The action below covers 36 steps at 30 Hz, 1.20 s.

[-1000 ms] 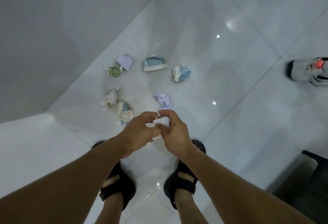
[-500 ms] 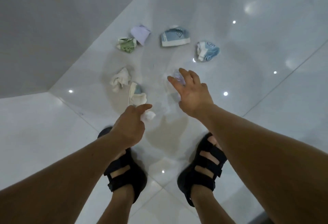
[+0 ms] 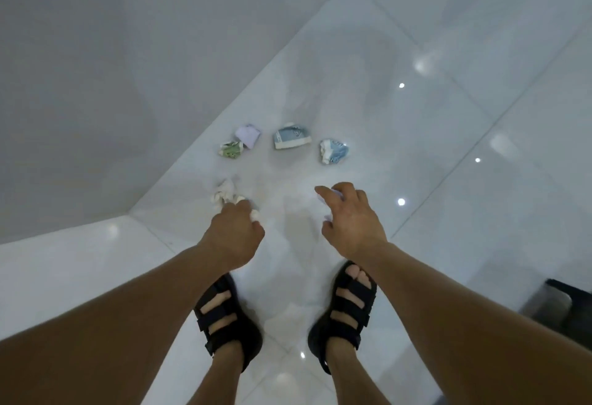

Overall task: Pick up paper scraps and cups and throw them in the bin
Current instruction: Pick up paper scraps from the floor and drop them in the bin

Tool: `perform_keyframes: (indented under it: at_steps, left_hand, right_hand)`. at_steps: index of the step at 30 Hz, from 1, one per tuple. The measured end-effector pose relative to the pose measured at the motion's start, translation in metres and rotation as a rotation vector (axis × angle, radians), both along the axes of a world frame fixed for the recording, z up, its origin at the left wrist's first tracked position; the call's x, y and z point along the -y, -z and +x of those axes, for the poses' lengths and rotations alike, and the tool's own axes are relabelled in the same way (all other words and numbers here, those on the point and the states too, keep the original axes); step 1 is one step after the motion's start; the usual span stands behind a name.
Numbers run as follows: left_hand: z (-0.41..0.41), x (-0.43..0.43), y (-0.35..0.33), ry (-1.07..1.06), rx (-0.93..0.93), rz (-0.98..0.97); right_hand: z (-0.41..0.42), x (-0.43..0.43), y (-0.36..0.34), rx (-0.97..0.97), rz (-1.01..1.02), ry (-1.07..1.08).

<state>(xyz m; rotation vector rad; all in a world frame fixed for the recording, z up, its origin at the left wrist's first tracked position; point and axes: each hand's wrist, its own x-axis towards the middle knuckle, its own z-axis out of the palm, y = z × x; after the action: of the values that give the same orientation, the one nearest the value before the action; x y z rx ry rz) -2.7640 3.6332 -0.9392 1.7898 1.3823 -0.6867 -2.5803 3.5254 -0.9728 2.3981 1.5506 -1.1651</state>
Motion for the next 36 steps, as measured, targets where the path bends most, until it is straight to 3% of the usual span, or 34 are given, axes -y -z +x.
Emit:
perform_keyframes:
  at_steps: [5, 12, 19, 28, 36]
  left_hand:
    - [0.048, -0.015, -0.126, 0.178, 0.181, -0.039]
    - [0.099, 0.005, -0.318, 0.535, 0.199, 0.075]
    - [0.104, 0.051, -0.458, 0.864, 0.284, 0.172]
    - [0.08, 0.117, -0.55, 1.228, 0.36, 0.204]
    - [0.071, 0.278, -0.598, 1.501, 0.514, 0.17]
  right_hand:
    - [0.034, 0.01, -0.129, 0.001, 0.035, 0.083]
    - [0.051, 0.044, -0.326, 0.025, 0.123, 0.306]
    - [0.012, 0.098, -0.475, 0.151, 0.228, 0.569]
    - [-0.098, 0.241, -0.567, 0.263, 0.184, 0.981]
    - [-0.185, 0.401, -0.609, 0.356, 0.149, 1.424]
